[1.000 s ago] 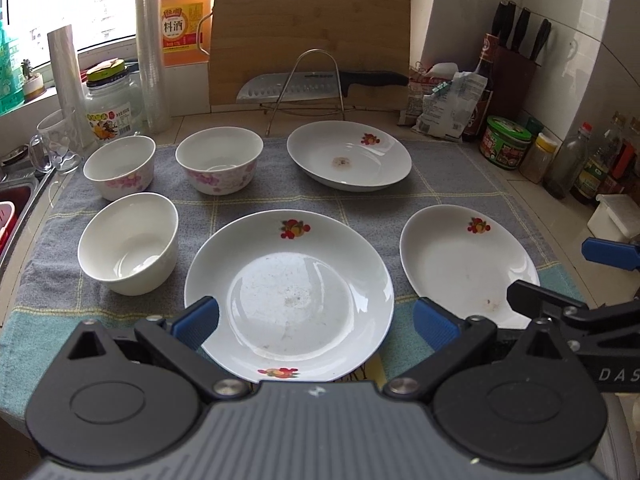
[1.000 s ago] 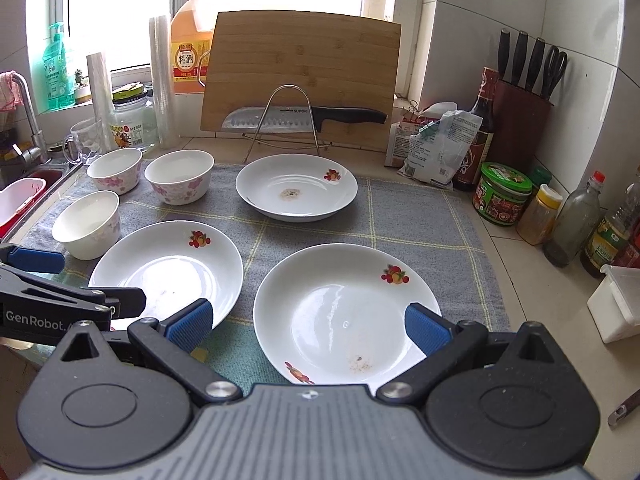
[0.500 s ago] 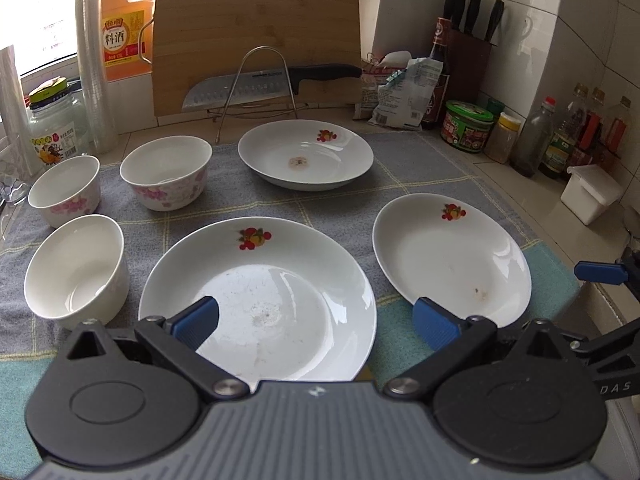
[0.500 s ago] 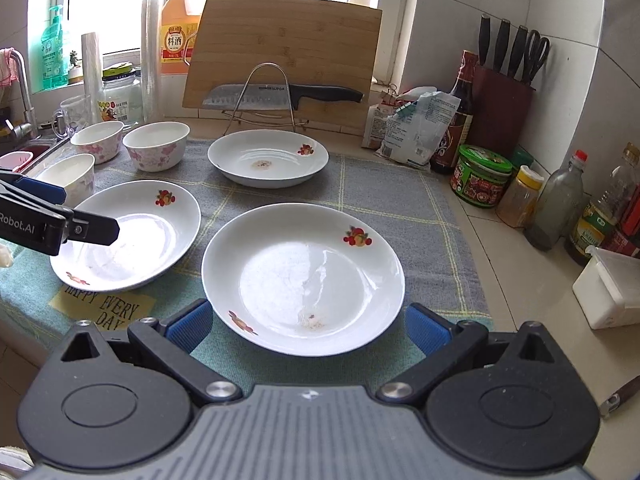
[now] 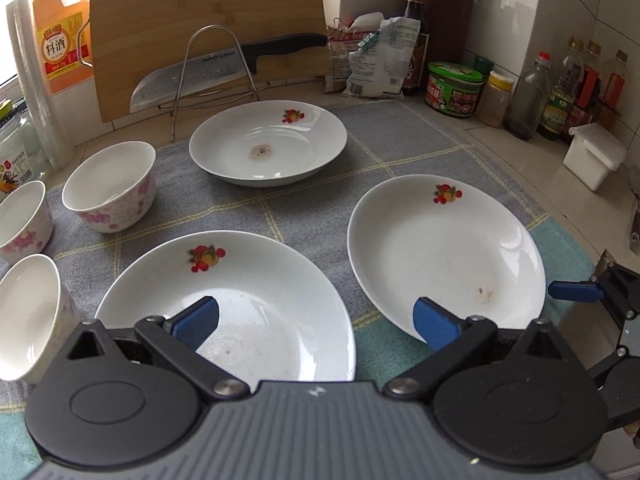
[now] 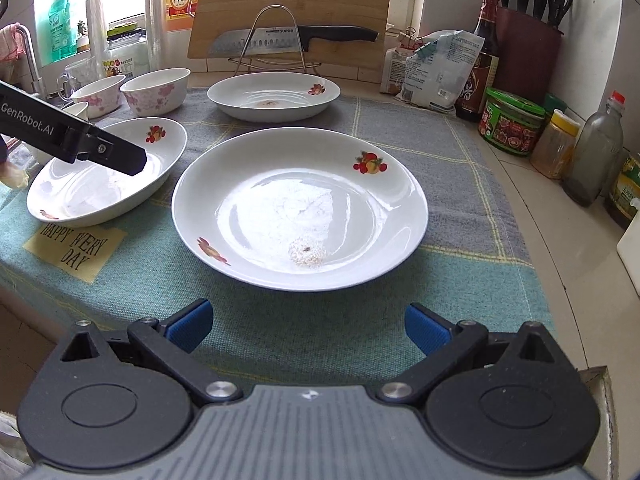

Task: Organize plates and bowls
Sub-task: 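Move the left tool to the large white plate and grip its rim, then lift the white plate by its rim with the left tool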

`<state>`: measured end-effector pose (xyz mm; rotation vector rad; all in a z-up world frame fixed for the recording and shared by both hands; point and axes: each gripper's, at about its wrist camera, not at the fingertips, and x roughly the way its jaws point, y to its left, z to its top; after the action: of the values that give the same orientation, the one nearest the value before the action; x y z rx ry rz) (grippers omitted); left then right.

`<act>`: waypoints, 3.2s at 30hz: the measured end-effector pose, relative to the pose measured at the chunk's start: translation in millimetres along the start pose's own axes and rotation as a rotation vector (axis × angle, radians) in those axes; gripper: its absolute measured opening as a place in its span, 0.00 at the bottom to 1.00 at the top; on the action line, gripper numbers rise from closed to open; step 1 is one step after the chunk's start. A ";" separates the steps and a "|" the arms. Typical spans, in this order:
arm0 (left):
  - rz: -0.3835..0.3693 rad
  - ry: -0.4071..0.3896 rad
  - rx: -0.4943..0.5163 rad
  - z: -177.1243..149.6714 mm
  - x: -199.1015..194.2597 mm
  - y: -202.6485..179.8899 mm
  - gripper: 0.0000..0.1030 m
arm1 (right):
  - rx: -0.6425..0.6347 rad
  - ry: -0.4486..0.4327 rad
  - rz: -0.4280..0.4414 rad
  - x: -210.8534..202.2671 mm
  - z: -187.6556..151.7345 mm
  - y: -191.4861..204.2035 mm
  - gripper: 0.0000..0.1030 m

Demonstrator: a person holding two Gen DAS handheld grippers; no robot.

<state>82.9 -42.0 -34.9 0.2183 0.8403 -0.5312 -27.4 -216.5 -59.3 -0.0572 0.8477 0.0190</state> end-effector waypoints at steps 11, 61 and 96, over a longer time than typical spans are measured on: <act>-0.042 0.042 0.093 31.1 23.5 -36.4 0.99 | -0.065 -0.037 0.081 15.1 -1.3 -17.5 1.00; -0.456 0.425 0.367 96.9 131.9 -45.4 0.85 | -0.096 -0.108 0.134 25.6 3.7 -25.9 1.00; -0.467 0.442 0.380 99.8 135.3 -50.8 0.85 | -0.124 -0.024 0.168 30.4 18.5 -26.6 1.00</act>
<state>194.9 -172.5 -70.7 0.5058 1.2267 -1.1098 7.6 -242.1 -68.8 -0.1018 0.8251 0.2291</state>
